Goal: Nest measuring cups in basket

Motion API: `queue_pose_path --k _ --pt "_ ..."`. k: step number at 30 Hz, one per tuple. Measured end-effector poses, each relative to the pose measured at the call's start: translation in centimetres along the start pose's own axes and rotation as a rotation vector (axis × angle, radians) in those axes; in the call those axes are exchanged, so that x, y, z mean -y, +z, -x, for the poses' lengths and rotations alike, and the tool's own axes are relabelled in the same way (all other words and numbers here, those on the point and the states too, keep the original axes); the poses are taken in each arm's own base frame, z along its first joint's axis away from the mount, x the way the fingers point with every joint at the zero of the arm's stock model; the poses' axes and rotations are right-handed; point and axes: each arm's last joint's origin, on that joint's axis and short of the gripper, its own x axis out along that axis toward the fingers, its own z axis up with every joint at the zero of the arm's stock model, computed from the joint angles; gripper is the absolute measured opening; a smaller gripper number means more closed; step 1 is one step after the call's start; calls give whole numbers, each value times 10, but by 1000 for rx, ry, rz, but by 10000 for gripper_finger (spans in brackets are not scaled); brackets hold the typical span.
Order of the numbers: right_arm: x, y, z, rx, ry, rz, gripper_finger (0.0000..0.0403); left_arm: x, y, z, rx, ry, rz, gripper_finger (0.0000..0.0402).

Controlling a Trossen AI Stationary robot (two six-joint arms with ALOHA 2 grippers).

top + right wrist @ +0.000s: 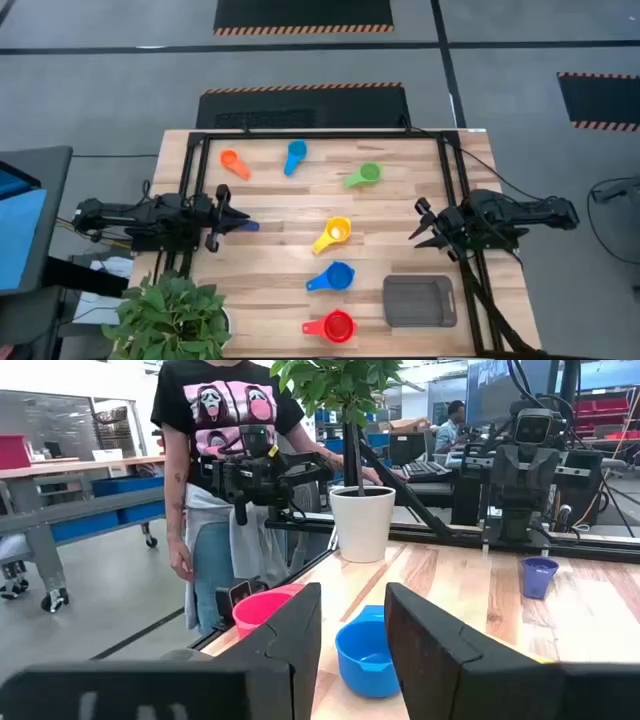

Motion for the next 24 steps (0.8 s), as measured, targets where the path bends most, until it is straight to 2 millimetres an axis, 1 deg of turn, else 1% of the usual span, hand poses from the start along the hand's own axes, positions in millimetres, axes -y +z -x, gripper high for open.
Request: queue_pose_path --k 9,24 --pt "0 0 0 0 0 0 146 0 0 0 0 0 0 55" --pt "0 0 0 0 0 0 133 0 0 0 1 0 0 55"
